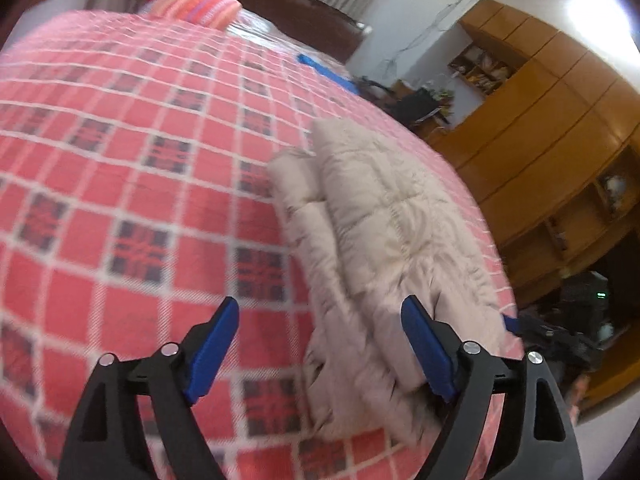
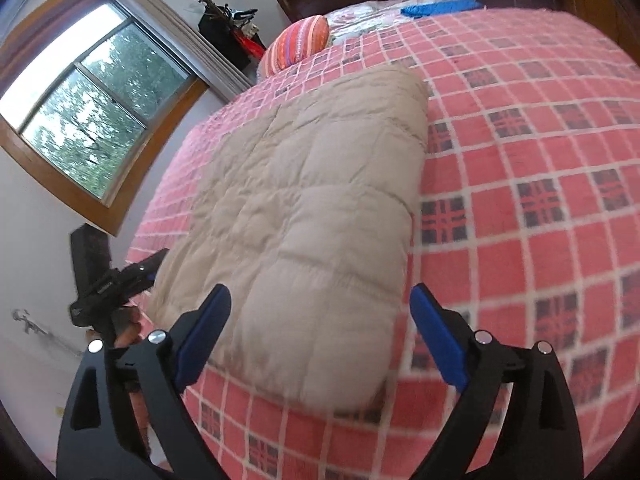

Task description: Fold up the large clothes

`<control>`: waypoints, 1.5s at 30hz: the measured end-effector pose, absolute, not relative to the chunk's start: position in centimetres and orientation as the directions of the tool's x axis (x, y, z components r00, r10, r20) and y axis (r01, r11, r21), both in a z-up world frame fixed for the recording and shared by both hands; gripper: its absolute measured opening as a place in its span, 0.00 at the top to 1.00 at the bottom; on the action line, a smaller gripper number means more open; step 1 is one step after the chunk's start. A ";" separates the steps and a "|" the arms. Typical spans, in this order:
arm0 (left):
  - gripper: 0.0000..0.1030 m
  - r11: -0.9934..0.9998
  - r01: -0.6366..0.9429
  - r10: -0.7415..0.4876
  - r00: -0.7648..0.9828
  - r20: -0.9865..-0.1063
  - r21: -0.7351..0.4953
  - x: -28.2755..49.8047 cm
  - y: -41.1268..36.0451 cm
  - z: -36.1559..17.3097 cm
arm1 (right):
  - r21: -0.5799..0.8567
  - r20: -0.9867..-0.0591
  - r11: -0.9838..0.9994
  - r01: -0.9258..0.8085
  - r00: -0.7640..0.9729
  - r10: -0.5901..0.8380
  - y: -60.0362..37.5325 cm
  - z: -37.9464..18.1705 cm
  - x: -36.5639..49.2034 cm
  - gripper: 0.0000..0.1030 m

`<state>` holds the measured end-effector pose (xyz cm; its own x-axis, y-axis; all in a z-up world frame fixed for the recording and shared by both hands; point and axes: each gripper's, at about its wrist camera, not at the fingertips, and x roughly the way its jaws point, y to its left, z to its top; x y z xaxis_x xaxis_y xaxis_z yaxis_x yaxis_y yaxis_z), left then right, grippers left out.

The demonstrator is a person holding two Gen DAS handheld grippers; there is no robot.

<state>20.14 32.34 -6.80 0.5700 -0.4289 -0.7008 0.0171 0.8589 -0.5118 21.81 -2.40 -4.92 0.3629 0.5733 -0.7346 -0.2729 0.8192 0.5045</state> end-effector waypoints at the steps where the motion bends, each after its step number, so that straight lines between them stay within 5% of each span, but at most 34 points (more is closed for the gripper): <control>1: 0.16 0.870 0.002 -0.408 0.565 -0.717 -0.493 19.4 32.3 -6.6 | 0.477 -0.750 0.837 -0.269 0.371 0.547 -2.5 -4.8 21.0 0.11; 8: 0.12 0.956 -0.091 -0.184 0.561 -0.807 -0.280 13.6 30.5 -6.4 | 0.281 -0.827 0.935 -0.216 0.439 0.350 -2.1 -5.1 15.8 0.06; 20: 0.12 0.984 -0.145 -0.008 0.561 -0.828 -0.107 6.8 25.7 -5.7 | 0.214 -0.812 0.967 -0.135 0.525 0.254 -1.2 -5.1 8.7 0.03; 45: 0.12 0.992 -0.127 0.073 0.674 -0.735 -0.018 -2.6 21.4 -0.1 | 0.055 -0.771 0.989 -0.136 0.624 0.129 0.6 -0.7 -1.0 0.03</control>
<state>-2.64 21.40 -0.06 0.6737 0.0731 -0.7354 -0.1268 0.9918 -0.0175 -0.96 0.61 -0.69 0.6238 0.1290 -0.7708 -0.1364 0.9891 0.0552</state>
